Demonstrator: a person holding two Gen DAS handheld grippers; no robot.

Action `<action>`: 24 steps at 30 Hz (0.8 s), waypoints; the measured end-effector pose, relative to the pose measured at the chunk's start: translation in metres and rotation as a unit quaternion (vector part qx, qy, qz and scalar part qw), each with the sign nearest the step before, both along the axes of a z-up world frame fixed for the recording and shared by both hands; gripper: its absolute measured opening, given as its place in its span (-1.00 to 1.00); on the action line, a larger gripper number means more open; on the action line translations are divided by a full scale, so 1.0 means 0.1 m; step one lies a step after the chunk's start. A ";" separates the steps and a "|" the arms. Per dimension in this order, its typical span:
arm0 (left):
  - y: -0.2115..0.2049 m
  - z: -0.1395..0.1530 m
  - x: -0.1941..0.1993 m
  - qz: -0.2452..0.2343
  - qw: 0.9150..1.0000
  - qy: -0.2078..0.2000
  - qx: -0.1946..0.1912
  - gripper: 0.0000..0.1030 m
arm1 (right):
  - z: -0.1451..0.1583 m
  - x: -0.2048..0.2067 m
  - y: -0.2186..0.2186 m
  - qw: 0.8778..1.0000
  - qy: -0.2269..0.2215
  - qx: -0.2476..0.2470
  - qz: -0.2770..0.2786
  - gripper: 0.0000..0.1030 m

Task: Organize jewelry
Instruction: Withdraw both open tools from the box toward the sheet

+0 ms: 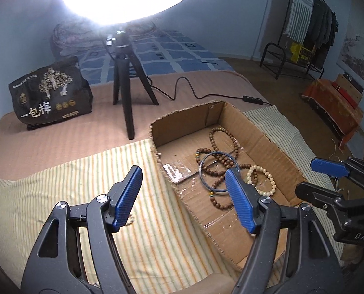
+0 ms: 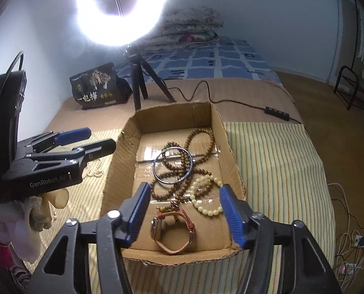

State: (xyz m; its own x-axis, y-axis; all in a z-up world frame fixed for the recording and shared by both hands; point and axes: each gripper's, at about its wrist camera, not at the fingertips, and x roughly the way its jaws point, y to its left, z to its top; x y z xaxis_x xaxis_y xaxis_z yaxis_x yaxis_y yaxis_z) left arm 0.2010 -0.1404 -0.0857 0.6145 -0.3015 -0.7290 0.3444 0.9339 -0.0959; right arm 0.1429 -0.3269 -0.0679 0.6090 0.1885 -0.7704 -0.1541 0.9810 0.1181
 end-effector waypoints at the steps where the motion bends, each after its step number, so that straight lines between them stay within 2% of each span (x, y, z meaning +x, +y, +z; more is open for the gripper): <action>1: 0.03 0.02 -0.01 0.002 1.000 -0.002 0.000 0.40 | 0.02 0.00 0.02 1.000 -0.003 0.001 0.001 0.26; 5: 0.26 0.10 -0.07 0.015 1.000 -0.013 0.002 0.40 | 0.09 -0.02 0.11 1.000 -0.015 0.006 0.007 0.48; 11: 0.68 0.18 -0.16 0.044 0.999 -0.023 0.004 0.40 | 0.16 -0.02 0.30 0.999 -0.028 0.016 0.020 0.58; 19: 1.27 0.24 -0.28 0.077 0.997 -0.024 0.008 0.40 | 0.17 0.01 0.66 0.998 -0.033 0.030 0.050 0.61; 24: 1.61 0.19 -0.37 0.093 0.996 -0.011 0.007 0.40 | 0.13 0.07 0.92 0.997 -0.027 0.038 0.068 0.61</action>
